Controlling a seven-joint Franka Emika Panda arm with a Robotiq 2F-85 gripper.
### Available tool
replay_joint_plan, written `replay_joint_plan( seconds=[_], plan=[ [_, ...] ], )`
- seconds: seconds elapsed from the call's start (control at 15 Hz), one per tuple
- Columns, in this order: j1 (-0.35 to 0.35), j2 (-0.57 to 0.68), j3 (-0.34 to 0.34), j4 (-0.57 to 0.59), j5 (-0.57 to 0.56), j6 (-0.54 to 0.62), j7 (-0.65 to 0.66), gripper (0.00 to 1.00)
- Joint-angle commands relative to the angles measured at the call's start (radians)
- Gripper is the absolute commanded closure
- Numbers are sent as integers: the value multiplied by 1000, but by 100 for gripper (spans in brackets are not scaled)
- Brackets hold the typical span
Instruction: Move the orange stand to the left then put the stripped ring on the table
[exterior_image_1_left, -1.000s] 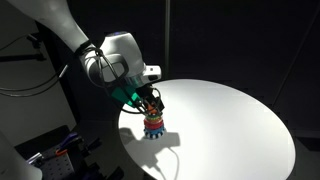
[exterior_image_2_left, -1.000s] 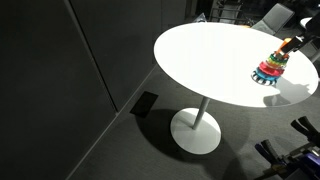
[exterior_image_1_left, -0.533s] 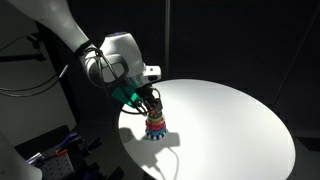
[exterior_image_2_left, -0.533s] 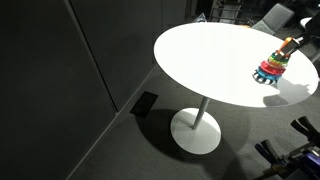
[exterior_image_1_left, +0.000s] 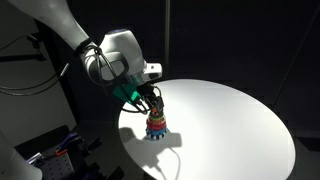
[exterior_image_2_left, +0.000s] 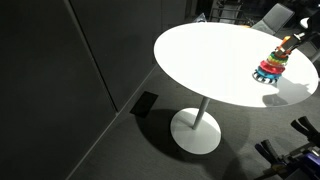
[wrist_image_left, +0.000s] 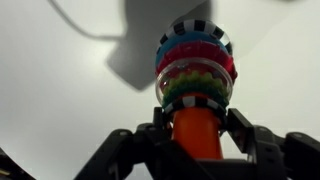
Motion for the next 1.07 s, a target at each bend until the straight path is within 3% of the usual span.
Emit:
replay_joint_plan(
  seconds=[0.0,0.67,1.0],
  plan=[
    [-6,-50,-4,13,-13,-34,17,60],
    [-18,-154,-7,40,-7,-64,19,60],
    [-57,-135,-20,79,-28,-81,39,60]
  ],
)
